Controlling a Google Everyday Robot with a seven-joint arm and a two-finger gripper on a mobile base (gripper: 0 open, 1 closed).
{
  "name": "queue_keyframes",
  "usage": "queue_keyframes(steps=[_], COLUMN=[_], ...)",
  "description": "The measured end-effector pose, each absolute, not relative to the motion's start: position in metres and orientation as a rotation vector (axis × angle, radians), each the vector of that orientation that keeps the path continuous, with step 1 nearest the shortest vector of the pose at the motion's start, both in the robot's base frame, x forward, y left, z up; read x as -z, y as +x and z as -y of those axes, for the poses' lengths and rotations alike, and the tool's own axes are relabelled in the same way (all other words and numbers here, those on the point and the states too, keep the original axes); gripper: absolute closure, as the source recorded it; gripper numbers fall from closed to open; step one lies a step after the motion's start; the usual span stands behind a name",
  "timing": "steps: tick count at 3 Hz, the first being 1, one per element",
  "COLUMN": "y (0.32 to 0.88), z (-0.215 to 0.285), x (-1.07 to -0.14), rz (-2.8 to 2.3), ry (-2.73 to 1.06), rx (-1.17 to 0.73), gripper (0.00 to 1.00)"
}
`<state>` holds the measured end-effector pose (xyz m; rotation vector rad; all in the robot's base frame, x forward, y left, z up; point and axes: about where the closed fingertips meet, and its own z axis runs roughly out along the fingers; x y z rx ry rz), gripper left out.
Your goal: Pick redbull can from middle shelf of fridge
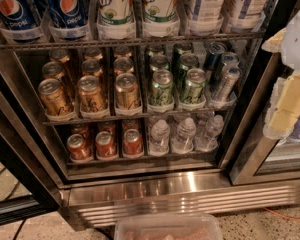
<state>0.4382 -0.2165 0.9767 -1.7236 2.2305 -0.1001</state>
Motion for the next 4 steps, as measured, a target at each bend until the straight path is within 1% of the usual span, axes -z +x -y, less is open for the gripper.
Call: queue_keyframes(steps=[2, 3, 4], y=[0.438, 0.422, 0.41], z=[0.215, 0.213, 0.216], x=[-0.975, -0.953, -0.897], rz=[-2.211, -2.196, -2.229], ry=[-1.687, -1.6, -1.484], rx=[0.109, 0.088, 0.03], gripper=[0.0, 0.0, 0.0])
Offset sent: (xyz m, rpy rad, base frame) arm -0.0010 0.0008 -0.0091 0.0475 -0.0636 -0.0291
